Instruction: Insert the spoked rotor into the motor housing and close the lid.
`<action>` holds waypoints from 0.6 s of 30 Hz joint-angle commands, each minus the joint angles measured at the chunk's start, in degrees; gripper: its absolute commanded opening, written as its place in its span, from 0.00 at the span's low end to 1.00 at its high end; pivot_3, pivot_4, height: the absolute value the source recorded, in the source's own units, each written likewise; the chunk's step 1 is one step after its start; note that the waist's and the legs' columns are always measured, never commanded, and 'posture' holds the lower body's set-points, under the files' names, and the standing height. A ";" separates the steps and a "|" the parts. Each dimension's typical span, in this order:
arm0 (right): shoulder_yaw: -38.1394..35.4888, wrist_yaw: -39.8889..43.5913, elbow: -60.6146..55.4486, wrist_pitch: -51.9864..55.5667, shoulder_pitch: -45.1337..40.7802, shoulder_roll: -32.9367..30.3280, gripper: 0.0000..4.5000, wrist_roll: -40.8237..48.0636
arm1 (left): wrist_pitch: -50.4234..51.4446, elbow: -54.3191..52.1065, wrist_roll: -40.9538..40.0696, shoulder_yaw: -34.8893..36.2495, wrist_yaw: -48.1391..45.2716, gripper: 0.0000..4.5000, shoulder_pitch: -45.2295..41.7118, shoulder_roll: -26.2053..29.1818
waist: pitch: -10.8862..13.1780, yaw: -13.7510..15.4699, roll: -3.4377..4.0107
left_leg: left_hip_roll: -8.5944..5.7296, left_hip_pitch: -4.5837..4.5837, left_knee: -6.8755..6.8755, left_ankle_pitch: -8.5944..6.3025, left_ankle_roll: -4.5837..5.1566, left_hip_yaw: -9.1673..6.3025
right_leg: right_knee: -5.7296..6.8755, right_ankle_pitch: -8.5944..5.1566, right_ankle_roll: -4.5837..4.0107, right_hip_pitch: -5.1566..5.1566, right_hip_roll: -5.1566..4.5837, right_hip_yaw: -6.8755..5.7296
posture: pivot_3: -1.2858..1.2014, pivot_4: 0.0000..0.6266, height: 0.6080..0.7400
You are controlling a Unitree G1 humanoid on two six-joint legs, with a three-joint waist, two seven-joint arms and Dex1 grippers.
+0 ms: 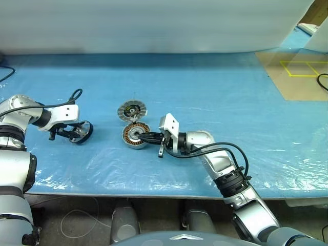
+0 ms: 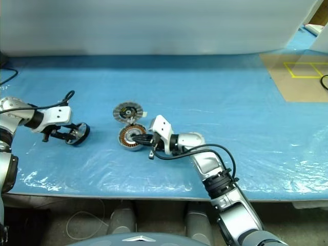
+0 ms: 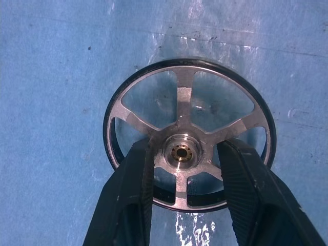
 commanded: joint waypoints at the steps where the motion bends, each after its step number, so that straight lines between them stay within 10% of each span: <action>1: -0.01 -0.05 -2.03 -1.06 -0.68 0.51 0.00 0.81 | 0.28 -0.77 -2.03 1.97 -1.19 0.34 -0.91 1.47 | 0.00 0.00 0.00 | 0.00 0.00 0.00 0.00 0.00 0.00 | 0.00 0.00 0.00 0.00 0.00 0.00 | 0.52 0.24 1.00; 18: 0.75 -0.30 -0.71 -2.33 -0.71 1.07 0.00 0.02 | 3.65 -1.26 -6.77 7.78 0.92 0.34 -2.21 1.85 | 0.00 -0.01 0.00 | 0.00 -0.01 0.00 -0.01 -0.02 0.00 | -0.02 0.00 0.00 0.00 0.00 -0.01 | 0.52 0.24 1.00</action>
